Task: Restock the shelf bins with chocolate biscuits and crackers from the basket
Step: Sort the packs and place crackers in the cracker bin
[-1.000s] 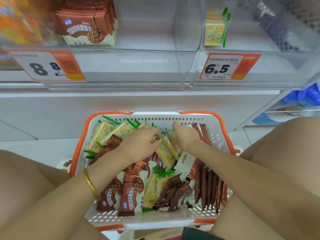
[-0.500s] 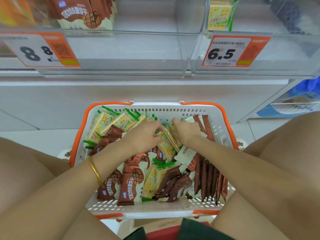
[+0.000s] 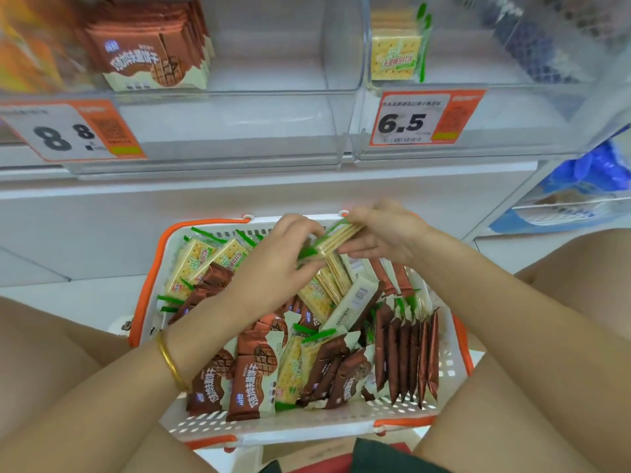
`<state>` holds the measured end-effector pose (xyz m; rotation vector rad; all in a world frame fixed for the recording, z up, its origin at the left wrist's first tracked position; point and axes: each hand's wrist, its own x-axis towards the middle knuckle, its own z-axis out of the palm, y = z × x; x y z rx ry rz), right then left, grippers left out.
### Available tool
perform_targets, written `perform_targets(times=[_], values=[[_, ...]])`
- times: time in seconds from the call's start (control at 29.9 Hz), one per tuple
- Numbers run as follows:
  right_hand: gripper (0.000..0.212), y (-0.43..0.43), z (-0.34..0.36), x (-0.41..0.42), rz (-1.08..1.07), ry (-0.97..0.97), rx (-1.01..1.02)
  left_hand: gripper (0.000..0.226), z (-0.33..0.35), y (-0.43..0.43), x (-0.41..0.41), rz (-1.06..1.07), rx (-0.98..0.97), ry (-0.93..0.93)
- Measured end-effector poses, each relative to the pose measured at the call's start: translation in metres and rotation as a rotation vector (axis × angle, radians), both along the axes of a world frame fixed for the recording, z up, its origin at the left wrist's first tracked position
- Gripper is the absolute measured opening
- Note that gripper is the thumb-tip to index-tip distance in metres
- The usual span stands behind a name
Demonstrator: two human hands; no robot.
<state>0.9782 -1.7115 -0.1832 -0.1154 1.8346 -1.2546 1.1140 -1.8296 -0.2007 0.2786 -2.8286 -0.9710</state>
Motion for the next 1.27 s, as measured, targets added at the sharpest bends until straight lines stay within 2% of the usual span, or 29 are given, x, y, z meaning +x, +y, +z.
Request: perform_targets(times=[0.07,0.13,0.17,0.23,0.33,0.47,0.53,0.6,0.7,0.8,0.9,1.1,1.17,1.27], values=[[0.032,0.009,0.010,0.001,0.090,0.082,0.075,0.024,0.013,-0.004,0.000,0.062,0.103,-0.008],[0.048,0.019,0.023,-0.003,0.241,0.311,0.207,0.024,0.028,-0.012,0.000,0.143,0.378,-0.037],[0.051,0.024,0.032,-0.005,0.278,0.379,0.199,0.025,0.035,-0.016,-0.001,0.165,0.536,-0.029],[0.045,0.034,0.051,-0.007,0.285,0.345,0.033,0.025,0.052,-0.021,-0.001,0.172,0.721,-0.023],[0.048,0.046,0.081,-0.008,0.251,0.313,-0.120,0.026,0.083,-0.018,-0.008,0.129,0.798,0.001],[0.028,0.060,0.128,-0.023,0.177,0.407,-0.268,0.033,0.132,-0.007,-0.029,0.077,0.891,0.123],[0.021,0.071,0.151,-0.043,0.059,0.432,-0.369,0.033,0.152,-0.003,-0.044,0.112,0.783,0.243],[0.019,0.077,0.169,-0.073,-0.086,0.496,-0.394,0.027,0.164,-0.005,-0.063,0.162,0.555,0.385],[0.022,0.064,0.175,-0.121,-0.205,0.642,-0.194,0.023,0.165,-0.013,-0.097,0.224,0.167,0.478],[0.037,0.030,0.160,-0.153,-0.122,0.684,0.076,0.045,0.154,-0.019,-0.128,0.202,-0.125,0.335],[0.038,-0.003,0.136,-0.175,0.008,0.738,0.200,0.063,0.146,-0.020,-0.144,0.183,-0.144,0.249],[0.040,-0.033,0.114,-0.203,0.128,0.908,0.426,0.066,0.139,-0.022,-0.148,0.154,-0.133,0.270],[0.050,-0.040,0.110,-0.206,0.148,0.996,0.484,0.066,0.138,-0.022,-0.148,0.146,-0.114,0.279],[0.067,-0.053,0.105,-0.204,0.104,1.001,0.447,0.064,0.138,-0.021,-0.148,0.142,-0.092,0.292]])
